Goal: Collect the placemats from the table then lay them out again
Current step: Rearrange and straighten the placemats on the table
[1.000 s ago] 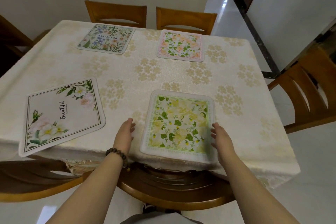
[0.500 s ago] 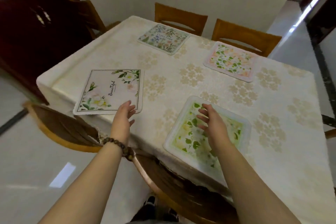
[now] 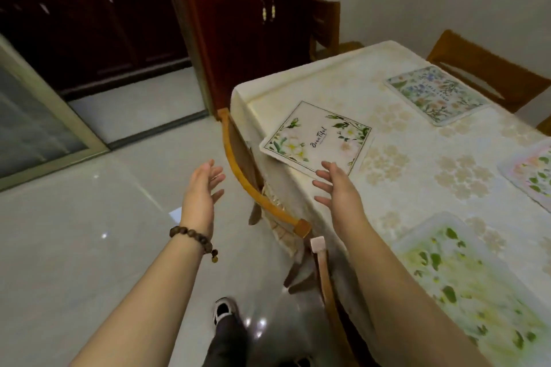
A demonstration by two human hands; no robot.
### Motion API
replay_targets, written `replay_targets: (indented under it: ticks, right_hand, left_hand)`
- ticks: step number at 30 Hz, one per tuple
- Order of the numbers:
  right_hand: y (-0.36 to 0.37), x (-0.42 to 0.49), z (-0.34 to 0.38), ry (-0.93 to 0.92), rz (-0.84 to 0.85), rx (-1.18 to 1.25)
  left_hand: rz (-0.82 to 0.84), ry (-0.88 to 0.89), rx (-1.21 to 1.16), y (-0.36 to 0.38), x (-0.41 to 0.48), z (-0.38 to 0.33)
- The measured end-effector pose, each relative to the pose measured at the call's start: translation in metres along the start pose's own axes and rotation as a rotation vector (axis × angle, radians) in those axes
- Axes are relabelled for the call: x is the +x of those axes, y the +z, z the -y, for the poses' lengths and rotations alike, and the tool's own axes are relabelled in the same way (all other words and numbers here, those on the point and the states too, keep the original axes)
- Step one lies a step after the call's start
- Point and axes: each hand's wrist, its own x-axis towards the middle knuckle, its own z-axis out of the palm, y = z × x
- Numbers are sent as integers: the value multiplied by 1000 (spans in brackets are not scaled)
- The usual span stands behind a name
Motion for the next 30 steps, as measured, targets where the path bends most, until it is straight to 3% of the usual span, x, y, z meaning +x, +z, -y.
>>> replay_targets:
  ticks: [8, 18, 24, 30]
  right_hand:
    - [111, 12, 0, 26, 141, -49]
    - [244, 53, -9, 54, 82, -46]
    - [276, 81, -3, 30, 39, -37]
    - [261, 112, 7, 35, -114, 52]
  left_hand:
    - [-152, -3, -41, -90, 31, -9]
    - [-145, -57, -19, -172, 122, -39]
    - [-59, -65, 21, -174, 177, -65]
    - [48, -94, 82, -131, 221, -70]
